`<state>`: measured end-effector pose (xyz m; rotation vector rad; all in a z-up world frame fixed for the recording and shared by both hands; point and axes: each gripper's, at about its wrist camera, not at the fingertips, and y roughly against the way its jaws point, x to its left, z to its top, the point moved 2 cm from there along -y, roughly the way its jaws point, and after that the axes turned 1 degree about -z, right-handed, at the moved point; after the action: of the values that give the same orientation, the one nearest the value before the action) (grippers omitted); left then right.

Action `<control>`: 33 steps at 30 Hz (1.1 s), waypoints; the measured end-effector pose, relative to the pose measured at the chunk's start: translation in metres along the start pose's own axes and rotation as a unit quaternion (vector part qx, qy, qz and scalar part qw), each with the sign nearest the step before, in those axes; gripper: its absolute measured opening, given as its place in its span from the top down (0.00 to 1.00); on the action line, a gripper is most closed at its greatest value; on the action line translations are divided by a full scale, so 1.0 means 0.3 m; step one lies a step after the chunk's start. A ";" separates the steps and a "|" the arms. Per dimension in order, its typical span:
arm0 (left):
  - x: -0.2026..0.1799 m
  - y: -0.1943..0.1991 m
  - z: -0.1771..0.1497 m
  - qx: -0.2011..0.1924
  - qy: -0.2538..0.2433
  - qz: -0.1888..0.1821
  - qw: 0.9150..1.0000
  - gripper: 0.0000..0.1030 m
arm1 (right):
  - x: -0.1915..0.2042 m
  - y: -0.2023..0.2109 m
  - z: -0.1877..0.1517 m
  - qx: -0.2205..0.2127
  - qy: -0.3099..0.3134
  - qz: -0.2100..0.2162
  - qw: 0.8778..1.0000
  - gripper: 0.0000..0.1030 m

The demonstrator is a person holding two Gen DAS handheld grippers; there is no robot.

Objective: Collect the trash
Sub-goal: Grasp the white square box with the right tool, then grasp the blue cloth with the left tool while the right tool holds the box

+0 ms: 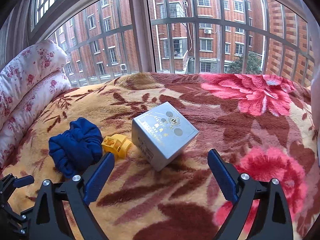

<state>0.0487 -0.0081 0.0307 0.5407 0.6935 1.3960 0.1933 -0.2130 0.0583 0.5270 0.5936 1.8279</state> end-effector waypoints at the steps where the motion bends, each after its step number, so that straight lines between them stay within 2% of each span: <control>1: 0.002 0.000 -0.003 -0.002 0.002 -0.003 1.000 0.12 | -0.011 -0.028 0.010 0.001 0.007 0.002 1.000 0.08; 10: -0.031 -0.002 -0.013 -0.014 -0.022 -0.001 1.000 0.12 | -0.052 -0.187 0.059 -0.006 0.027 0.050 0.998 0.08; 12: -0.034 -0.007 -0.013 -0.012 -0.026 -0.001 1.000 0.12 | -0.049 -0.193 0.061 -0.009 0.024 0.059 0.998 0.17; 13: -0.033 -0.010 -0.012 -0.010 -0.027 -0.001 1.000 0.12 | -0.049 -0.197 0.061 -0.006 0.023 0.066 0.998 0.29; 16: -0.030 -0.011 -0.011 -0.008 -0.025 0.001 1.000 0.12 | -0.053 -0.197 0.057 -0.005 0.012 0.064 0.998 0.33; 23: -0.008 -0.031 0.013 0.019 -0.004 -0.009 1.000 0.12 | -0.100 -0.120 0.015 -0.019 -0.077 0.081 0.994 0.35; 27: -0.005 -0.036 0.080 0.017 0.013 -0.020 1.000 0.12 | -0.068 -0.030 -0.011 -0.033 -0.067 0.041 0.996 0.35; 30: -0.032 -0.048 0.163 -0.004 -0.015 0.009 1.000 0.12 | -0.037 0.025 -0.036 -0.042 -0.066 0.043 0.996 0.35; 33: -0.058 -0.104 0.232 0.000 -0.043 0.026 0.999 0.12 | -0.007 0.063 -0.071 -0.046 -0.059 0.043 0.996 0.34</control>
<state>0.1196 -0.0250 0.0588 0.6187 0.6134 1.4132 0.1673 -0.2235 0.0535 0.6017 0.4098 1.8815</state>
